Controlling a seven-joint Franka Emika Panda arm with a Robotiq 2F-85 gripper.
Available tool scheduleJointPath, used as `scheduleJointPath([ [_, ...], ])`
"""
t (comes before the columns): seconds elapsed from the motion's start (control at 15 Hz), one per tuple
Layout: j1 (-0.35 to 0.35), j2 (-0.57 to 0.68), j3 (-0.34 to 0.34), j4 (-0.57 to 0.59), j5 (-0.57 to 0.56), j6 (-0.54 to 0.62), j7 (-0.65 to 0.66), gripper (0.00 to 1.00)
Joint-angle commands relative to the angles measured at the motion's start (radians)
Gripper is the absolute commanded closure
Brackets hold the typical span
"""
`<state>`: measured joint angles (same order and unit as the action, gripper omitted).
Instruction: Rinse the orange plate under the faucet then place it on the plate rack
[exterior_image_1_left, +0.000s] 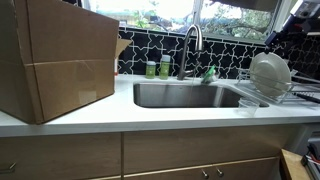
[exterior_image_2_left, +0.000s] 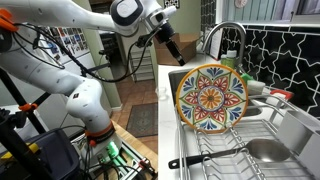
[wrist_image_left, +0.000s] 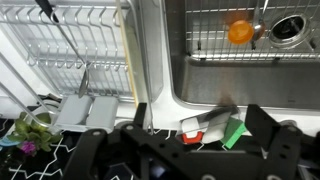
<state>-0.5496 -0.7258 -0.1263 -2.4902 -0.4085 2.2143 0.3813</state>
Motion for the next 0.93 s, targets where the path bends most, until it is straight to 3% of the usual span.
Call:
scheduleJointPath([
  [0.0, -0.034, 0.051, -0.016, 0.011, -0.093, 0.081, -0.021, 0.0],
  [0.4, -0.111, 0.136, -0.026, 0.037, -0.182, 0.066, -0.005, 0.0],
  [0.87, -0.091, 0.209, -0.102, 0.038, -0.128, 0.182, -0.051, 0.0],
])
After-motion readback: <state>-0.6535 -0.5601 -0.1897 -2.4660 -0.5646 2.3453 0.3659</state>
